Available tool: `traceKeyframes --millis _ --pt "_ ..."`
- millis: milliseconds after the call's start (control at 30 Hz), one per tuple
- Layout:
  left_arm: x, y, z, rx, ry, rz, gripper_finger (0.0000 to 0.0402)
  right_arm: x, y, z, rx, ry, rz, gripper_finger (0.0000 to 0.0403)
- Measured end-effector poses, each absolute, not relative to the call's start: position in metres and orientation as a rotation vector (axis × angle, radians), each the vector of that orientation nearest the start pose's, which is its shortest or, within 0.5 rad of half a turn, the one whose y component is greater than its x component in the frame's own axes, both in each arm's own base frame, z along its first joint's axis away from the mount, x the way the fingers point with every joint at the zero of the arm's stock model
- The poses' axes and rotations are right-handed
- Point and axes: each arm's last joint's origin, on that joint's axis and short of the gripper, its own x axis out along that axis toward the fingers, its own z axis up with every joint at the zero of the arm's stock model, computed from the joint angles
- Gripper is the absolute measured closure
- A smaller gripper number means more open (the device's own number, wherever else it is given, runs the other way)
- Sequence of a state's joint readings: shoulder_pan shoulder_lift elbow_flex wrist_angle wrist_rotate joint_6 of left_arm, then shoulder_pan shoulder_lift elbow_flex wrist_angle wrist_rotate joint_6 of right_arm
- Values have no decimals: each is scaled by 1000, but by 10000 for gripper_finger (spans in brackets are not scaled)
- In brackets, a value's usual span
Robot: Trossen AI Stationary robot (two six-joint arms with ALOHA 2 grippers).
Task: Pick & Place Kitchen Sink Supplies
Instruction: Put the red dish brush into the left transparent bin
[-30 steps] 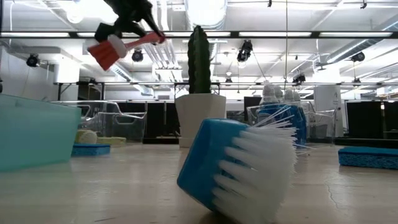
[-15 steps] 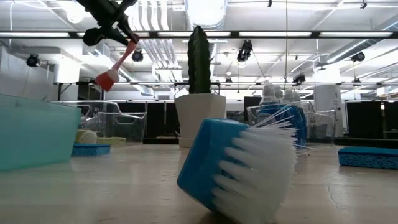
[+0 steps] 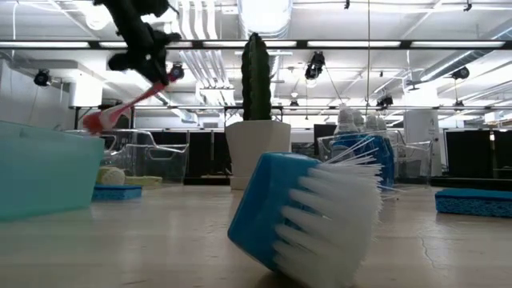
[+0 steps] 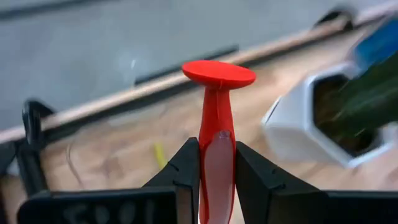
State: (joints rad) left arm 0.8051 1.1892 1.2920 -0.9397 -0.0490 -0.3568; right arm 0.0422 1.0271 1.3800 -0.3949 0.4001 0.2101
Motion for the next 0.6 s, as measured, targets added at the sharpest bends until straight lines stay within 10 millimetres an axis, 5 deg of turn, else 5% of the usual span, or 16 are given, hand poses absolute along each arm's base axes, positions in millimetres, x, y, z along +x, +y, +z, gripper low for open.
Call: traceKeyframes --millis 600 --pt "204 214 269 -741 1112 911 332 202 -4 463 194 -2 -409 394"
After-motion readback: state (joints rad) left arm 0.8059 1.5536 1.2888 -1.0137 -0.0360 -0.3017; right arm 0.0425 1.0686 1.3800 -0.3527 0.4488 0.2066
